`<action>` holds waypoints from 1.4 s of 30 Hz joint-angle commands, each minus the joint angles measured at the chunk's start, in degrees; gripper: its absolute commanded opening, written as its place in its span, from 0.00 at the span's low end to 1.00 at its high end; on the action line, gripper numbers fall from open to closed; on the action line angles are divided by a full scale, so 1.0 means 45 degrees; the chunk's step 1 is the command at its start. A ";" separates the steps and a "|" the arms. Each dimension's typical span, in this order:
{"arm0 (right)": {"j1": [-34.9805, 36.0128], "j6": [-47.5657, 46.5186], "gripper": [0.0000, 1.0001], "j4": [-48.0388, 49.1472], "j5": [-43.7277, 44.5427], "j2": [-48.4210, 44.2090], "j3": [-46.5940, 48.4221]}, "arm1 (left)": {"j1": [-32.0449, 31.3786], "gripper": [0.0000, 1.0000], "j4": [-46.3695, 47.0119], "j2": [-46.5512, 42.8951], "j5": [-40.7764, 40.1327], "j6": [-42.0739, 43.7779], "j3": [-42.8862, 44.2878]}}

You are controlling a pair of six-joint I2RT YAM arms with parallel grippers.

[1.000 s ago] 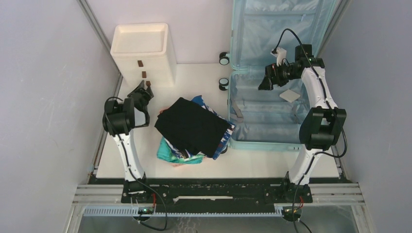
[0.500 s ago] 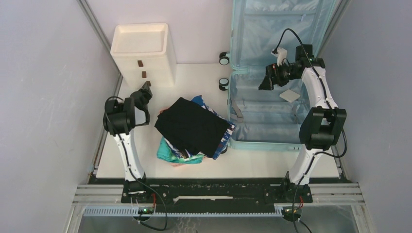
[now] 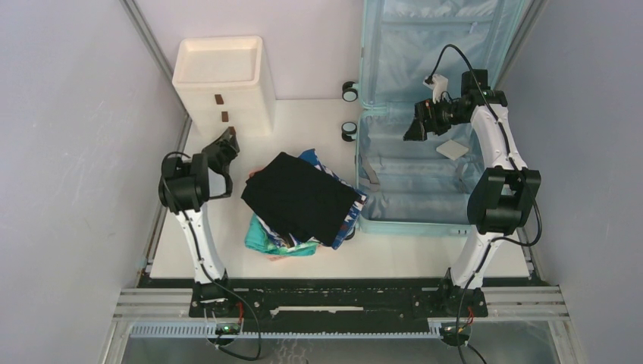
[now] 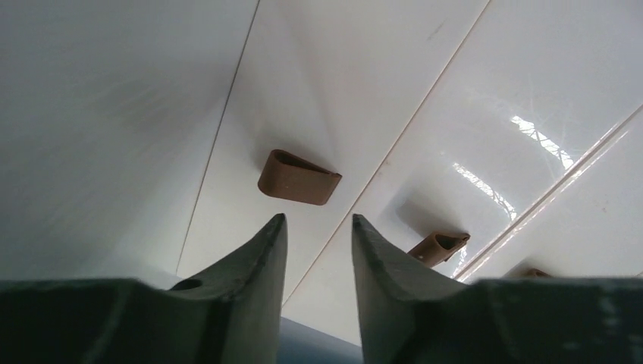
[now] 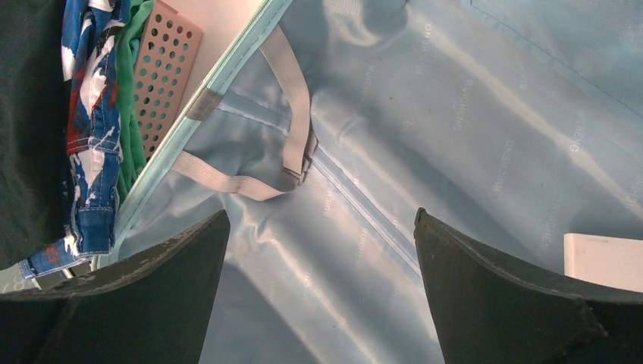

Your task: Open, take out, and arrange the luggage

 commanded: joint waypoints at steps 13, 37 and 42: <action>-0.0092 -0.0029 1.00 0.0166 -0.0364 -0.0294 0.0213 | 0.0139 0.54 -0.2308 0.0237 0.0080 -0.2034 0.0293; -0.0112 -0.0035 1.00 0.0180 -0.0364 -0.0236 0.0270 | 0.0070 0.46 -0.6124 -0.0081 0.0029 -0.3572 0.1790; -0.0183 -0.0038 1.00 0.0192 -0.0391 -0.0290 0.0240 | 0.0076 0.40 -0.6158 -0.0058 -0.0009 -0.3576 0.1848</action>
